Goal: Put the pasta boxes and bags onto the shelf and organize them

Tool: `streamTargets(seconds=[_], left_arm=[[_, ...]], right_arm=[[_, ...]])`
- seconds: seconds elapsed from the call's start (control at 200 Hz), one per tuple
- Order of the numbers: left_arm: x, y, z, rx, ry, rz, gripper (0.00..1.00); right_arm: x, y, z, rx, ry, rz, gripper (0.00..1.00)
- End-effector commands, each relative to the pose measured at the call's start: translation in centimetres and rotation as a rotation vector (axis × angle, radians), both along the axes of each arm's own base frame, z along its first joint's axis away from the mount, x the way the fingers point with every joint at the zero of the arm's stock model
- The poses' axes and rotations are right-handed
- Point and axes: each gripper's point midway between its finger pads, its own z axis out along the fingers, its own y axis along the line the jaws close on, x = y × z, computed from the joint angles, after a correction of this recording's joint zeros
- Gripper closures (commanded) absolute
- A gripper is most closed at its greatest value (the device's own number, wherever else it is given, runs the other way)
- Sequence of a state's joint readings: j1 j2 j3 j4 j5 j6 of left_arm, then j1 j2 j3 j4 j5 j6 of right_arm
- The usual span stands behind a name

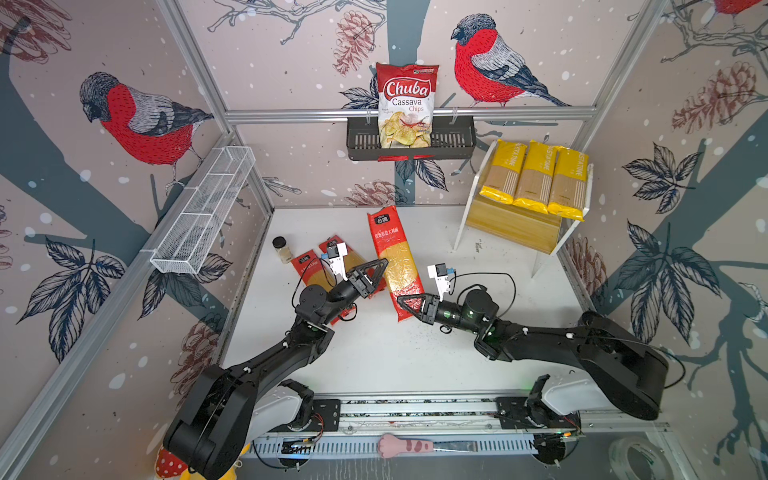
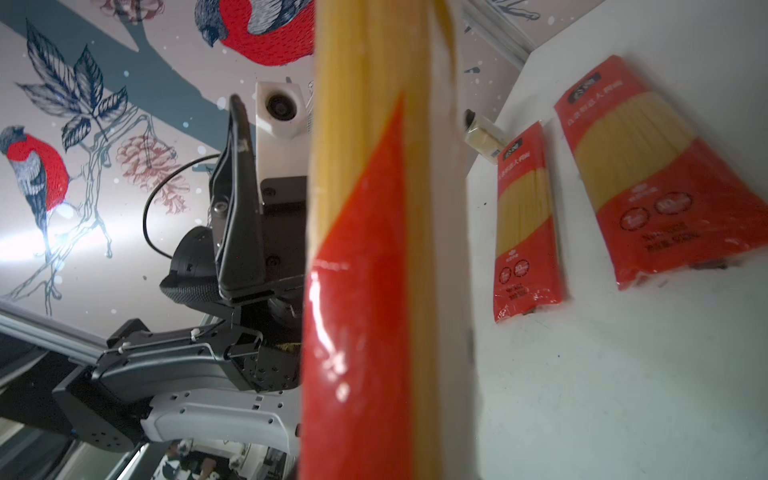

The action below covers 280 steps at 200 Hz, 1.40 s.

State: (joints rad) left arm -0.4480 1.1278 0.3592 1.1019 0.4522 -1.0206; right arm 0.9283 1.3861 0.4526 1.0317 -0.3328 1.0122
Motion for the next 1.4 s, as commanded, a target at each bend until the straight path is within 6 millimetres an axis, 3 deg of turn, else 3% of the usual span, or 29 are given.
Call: streamTargets(seconds=[0.0,0.26,0.28,0.385,0.775,1.196,1.396], left_arm=[[-0.4,0.2,0.4,0.003,-0.049,0.011,0.43],[-0.8,0.3,-0.8,0.0,-0.024,0.011,0.43],[-0.8,0.2,-0.8,-0.001,-0.023,0.009,0.43],[-1.0,0.1,-1.3,0.003,-0.012,0.01,0.43],[-1.6,-0.1,-2.9,-0.001,0.028,0.005,0.43],[-2.4,0.6,-6.0,0.012,0.094,0.022,0.44],[-2.6,0.5,-6.8,0.014,0.112,0.016,0.43]], right_arm=[[1.7,-1.6,1.8,0.082,0.001,-0.159,0.89],[2.9,-4.4,0.0,0.027,0.043,-0.304,0.9],[2.8,-4.7,0.8,0.046,0.031,-0.31,0.9],[3.1,-5.6,0.8,0.027,0.028,-0.349,0.91],[5.0,-9.7,-0.4,0.015,0.086,-0.555,0.93],[5.6,-12.5,-1.8,-0.01,0.106,-0.672,0.94],[7.3,-14.0,-1.8,-0.068,0.09,-0.694,0.94]])
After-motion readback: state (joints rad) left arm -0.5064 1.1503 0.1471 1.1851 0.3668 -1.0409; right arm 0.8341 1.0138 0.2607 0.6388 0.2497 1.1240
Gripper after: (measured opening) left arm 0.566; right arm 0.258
